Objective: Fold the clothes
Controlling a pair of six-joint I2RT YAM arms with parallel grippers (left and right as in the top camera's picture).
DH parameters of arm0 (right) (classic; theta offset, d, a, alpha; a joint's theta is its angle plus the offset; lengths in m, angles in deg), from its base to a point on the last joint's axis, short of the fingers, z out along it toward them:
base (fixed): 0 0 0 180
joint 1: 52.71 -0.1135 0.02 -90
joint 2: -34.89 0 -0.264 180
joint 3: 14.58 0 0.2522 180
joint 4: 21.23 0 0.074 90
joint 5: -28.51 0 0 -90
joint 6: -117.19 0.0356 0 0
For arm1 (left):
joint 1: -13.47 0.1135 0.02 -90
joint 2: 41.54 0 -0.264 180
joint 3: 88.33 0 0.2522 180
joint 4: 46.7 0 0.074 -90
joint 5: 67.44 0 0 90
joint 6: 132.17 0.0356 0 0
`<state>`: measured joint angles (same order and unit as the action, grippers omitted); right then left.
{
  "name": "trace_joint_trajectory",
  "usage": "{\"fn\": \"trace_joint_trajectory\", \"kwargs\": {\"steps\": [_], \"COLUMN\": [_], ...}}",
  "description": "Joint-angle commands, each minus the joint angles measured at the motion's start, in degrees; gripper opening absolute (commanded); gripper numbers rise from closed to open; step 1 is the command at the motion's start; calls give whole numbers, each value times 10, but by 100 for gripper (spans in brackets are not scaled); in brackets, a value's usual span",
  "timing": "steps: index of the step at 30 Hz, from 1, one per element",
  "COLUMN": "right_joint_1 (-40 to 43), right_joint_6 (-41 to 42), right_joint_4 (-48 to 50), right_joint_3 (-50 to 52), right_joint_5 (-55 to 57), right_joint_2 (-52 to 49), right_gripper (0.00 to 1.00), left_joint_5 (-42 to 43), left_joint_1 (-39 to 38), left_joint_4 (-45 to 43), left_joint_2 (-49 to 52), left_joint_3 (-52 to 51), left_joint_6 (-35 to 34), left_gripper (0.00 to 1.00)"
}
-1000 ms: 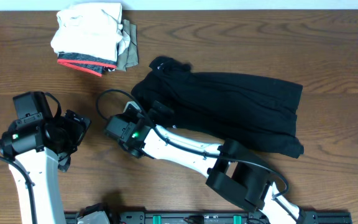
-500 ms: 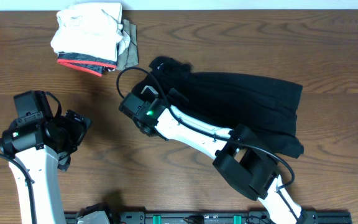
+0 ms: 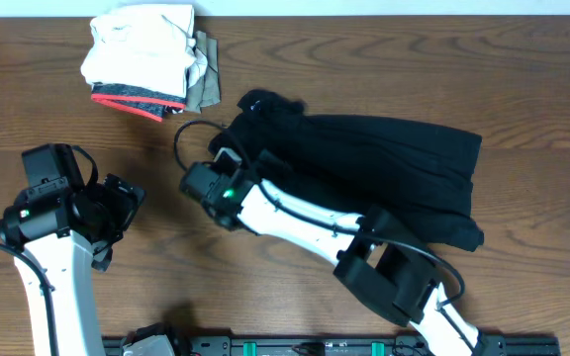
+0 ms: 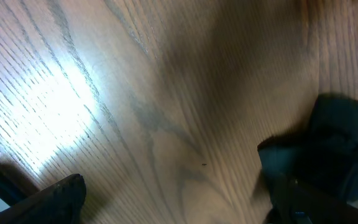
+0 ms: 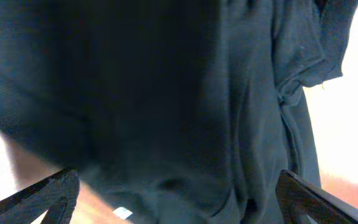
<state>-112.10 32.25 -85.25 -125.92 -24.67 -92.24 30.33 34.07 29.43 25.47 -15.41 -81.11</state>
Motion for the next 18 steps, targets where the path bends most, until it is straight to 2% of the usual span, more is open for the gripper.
{"fn": "trace_joint_trajectory", "kwargs": {"steps": [1, 18], "right_joint_1": [-2, 44], "right_joint_6": [23, 22], "right_joint_4": [-3, -3], "right_joint_3": [-10, -10], "right_joint_5": [17, -15], "right_joint_2": [-11, -11], "right_gripper": [99, 99], "left_joint_5": [1, 1], "left_joint_1": [4, 4], "left_joint_4": [0, -1], "left_joint_2": [4, 4], "left_joint_3": [-1, -1], "left_joint_6": [8, 8], "left_gripper": [98, 98]}}
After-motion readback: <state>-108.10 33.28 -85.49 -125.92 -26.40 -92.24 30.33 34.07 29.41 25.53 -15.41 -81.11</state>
